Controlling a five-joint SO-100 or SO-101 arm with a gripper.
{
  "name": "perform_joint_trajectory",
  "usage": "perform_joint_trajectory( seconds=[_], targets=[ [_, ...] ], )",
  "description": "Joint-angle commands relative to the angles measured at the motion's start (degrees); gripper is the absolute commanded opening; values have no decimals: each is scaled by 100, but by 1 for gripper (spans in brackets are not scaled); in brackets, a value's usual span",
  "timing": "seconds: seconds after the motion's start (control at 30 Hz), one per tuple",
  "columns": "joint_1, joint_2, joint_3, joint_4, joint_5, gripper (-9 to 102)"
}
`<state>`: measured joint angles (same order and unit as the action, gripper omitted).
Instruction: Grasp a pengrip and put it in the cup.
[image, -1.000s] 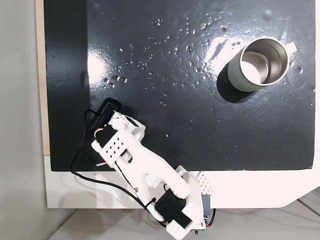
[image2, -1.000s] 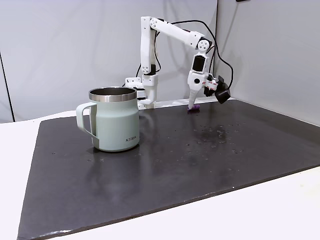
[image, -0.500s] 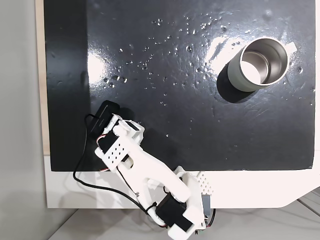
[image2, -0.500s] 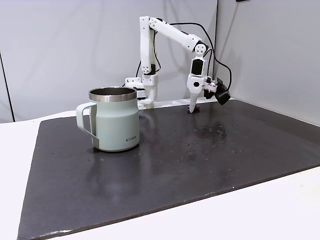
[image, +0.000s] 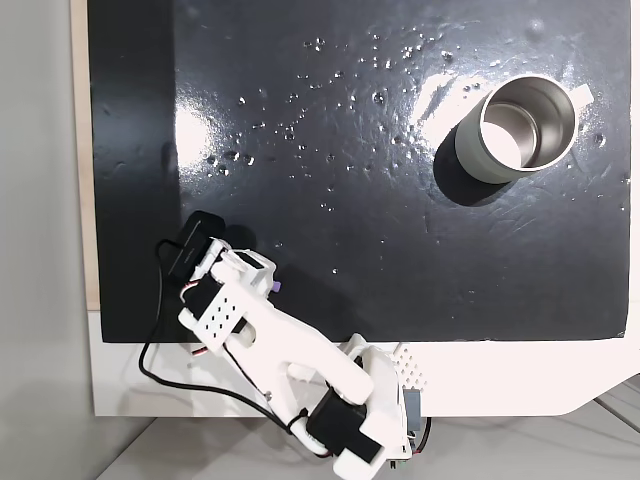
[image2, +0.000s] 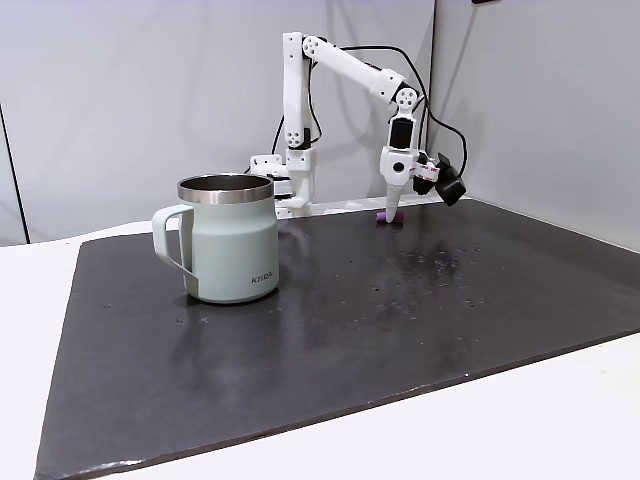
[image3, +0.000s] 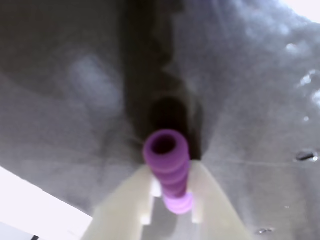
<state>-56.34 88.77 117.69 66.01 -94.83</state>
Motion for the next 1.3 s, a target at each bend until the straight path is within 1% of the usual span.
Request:
perform_joint_trajectory(
  seconds=[0.0,0.27,0.47,0.77,0.97,1.07,1.27],
  targets=[
    [9,-62,-35,-334,88,4],
    [141,527,-62,-26,457,3],
    [598,809,-1046,984,1072,2],
    [2303,1081,-2725,2171,1125,1],
    [3454,1107,-3779,2856,1345,0],
    [4069,1222,-4078,2962,1362,0],
    [5432,1354,-4729,2900,1160,1]
  ],
)
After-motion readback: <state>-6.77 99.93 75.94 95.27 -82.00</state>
